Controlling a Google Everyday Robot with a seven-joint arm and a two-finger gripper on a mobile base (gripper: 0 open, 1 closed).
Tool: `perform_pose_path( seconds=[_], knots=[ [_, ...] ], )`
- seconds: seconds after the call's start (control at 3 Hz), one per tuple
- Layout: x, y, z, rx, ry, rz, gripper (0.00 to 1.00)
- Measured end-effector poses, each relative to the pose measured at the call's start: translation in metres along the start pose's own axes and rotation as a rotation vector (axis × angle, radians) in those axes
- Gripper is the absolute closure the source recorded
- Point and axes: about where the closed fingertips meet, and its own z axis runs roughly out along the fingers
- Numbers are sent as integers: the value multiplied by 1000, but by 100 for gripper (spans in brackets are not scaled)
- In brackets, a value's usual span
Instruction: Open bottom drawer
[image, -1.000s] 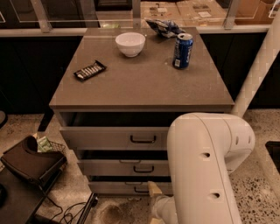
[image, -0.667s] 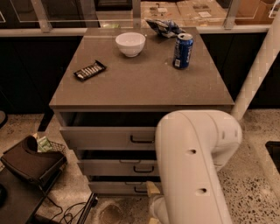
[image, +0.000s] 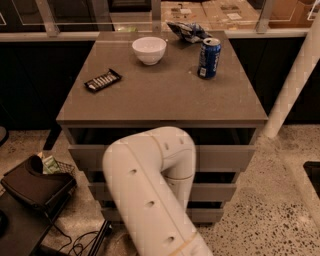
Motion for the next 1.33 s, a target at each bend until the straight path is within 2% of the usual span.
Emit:
perform_pose_path(
  seconds=[0.33,1.0,1.33],
  knots=[
    [-17,-5,5,-14,33,-23,0],
    [-36,-8,28,-31,-8,-22,0],
    [-37,-8,38,-37,-2,-19,0]
  ],
)
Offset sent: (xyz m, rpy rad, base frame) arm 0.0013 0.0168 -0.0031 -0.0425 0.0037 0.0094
